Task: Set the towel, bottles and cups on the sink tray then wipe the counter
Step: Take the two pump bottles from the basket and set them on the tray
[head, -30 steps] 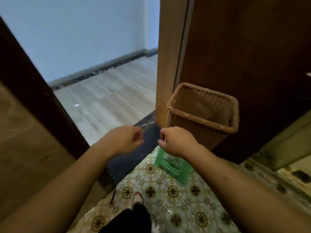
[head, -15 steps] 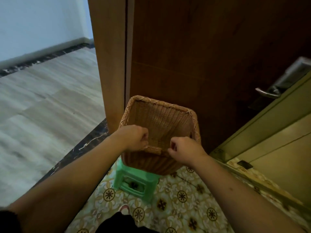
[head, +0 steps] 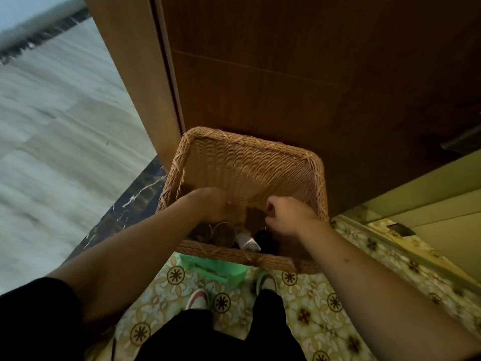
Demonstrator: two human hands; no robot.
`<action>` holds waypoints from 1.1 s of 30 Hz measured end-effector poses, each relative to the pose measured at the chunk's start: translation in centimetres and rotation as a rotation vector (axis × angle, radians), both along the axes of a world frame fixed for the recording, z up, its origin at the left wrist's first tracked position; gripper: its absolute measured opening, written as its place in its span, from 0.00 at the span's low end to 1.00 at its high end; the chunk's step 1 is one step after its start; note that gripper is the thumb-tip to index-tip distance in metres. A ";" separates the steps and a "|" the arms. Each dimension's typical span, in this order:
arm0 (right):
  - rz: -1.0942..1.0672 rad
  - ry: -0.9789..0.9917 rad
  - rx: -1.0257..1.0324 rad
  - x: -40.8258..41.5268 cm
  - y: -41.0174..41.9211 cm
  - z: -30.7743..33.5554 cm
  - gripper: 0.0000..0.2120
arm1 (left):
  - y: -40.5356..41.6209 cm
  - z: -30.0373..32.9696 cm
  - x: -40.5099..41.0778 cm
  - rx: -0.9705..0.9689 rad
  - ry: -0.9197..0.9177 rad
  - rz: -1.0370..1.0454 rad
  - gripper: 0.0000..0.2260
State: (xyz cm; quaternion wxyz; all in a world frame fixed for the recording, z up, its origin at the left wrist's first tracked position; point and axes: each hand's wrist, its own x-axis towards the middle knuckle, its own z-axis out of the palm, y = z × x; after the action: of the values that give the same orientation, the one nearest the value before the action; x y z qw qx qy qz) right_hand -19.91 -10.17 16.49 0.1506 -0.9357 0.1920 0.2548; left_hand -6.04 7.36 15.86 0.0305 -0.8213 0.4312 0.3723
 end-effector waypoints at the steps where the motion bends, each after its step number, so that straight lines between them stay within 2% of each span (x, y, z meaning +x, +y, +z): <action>1: 0.023 0.033 0.026 0.6 -0.8 -1.1 0.13 | -0.4 -0.8 0.1 0.008 -0.003 0.002 0.27; 6: 0.172 0.180 0.150 3.2 -3.3 -5.8 0.08 | -2.8 -4.6 -0.7 0.118 0.069 0.102 0.20; 9: 0.221 0.279 0.187 4.2 -4.2 -8.3 0.08 | -5.1 -6.9 -2.1 0.156 0.148 0.150 0.22; 12: 0.278 0.368 0.168 4.5 -4.6 -10.7 0.16 | -7.2 -8.4 -3.9 0.207 0.251 0.117 0.23; 15: 0.352 0.479 0.133 4.2 -4.3 -13.2 0.20 | -8.4 -10.0 -5.4 0.248 0.364 0.117 0.24; 23: 0.372 0.653 0.135 3.7 -2.2 -17.2 0.25 | -9.8 -13.8 -7.0 0.478 0.322 0.078 0.25; 27: 0.320 0.576 0.147 3.6 -2.3 -17.8 0.24 | -9.5 -14.7 -6.9 0.461 0.245 0.061 0.31; 31: 0.320 0.538 0.130 3.8 -2.5 -17.7 0.22 | -9.3 -14.2 -7.0 0.489 0.187 0.174 0.30; 33: 0.309 0.503 0.120 3.9 -2.5 -17.1 0.20 | -9.1 -13.8 -7.0 0.437 0.138 0.225 0.25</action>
State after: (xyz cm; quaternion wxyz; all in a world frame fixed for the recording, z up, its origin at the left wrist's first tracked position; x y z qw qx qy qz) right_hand -15.98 -12.71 -0.58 0.1126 -0.8507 0.0634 0.5095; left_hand -13.07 -1.78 2.03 0.1364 -0.8107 0.2475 0.5128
